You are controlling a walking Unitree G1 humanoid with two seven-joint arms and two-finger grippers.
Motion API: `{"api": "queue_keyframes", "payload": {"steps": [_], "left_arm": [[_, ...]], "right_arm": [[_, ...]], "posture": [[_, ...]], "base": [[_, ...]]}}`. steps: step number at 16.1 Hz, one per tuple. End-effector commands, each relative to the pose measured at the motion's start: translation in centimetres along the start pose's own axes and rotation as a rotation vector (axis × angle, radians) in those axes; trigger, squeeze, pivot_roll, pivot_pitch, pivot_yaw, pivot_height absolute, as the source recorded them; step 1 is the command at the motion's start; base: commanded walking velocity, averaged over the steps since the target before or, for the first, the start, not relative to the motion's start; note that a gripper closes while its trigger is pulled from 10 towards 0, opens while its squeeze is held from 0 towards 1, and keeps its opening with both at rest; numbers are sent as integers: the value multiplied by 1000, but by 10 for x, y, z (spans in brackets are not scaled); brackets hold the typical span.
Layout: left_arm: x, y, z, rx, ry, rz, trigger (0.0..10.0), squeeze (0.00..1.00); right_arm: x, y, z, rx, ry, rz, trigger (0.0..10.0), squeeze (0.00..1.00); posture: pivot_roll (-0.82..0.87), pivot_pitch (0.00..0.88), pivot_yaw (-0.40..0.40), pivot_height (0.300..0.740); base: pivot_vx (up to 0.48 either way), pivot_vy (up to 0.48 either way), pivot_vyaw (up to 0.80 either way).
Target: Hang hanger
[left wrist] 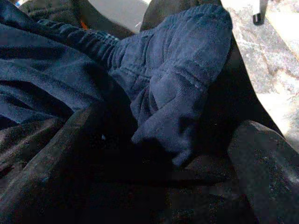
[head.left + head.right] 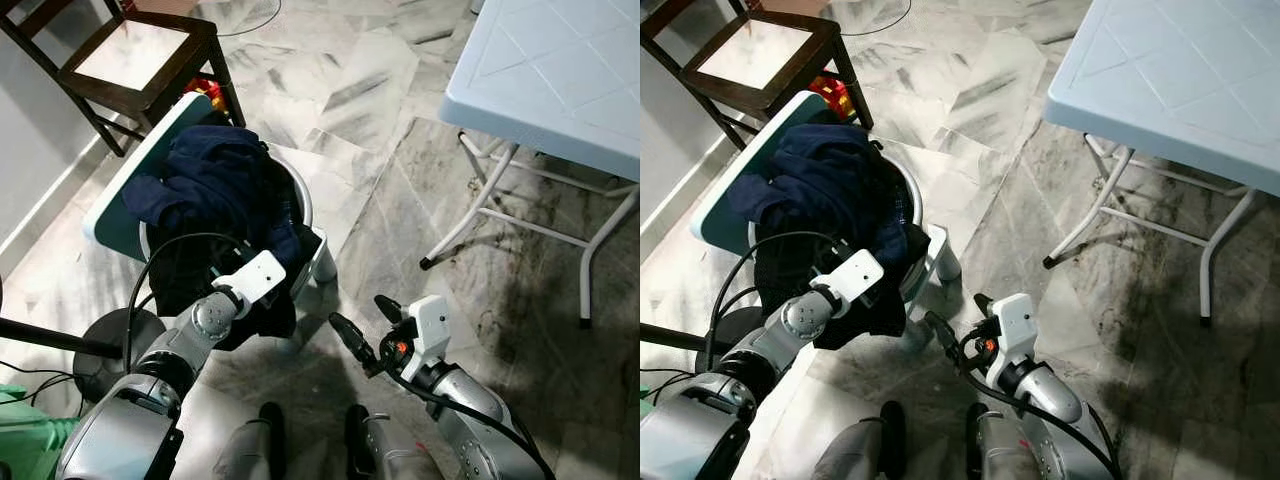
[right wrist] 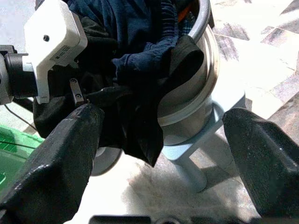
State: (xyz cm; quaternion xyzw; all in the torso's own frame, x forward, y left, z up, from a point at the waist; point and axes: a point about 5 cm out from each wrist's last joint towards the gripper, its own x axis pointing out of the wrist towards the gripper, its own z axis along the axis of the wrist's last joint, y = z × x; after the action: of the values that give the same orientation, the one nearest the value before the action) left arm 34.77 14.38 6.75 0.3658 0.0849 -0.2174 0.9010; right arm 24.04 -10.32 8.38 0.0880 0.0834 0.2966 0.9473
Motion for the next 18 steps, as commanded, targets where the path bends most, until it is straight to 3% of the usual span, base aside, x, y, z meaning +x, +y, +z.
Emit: {"api": "queue_keyframes", "payload": {"steps": [1,7,12,18], "left_arm": [[-4,0,-10,-5,36,-6,0,0],[-3,-2,-8,8,19,-18,0,0],[2,9,17,37,-132,104,0,0],[0,-18,-2,4,-11,-76,0,0]], "right_arm": [[-1,5,-3,9,17,23,10000,0],[0,3,-5,3,22,0,10000,0],[1,0,-6,-1,20,-19,10000,0],[3,1,-6,-3,26,-17,10000,0]], "posture": [[-62,311,32,740],[-66,312,36,740],[-66,311,36,740],[-72,311,33,740]], "base": [[0,0,0],[0,0,0],[0,0,0],[0,0,0]]}}
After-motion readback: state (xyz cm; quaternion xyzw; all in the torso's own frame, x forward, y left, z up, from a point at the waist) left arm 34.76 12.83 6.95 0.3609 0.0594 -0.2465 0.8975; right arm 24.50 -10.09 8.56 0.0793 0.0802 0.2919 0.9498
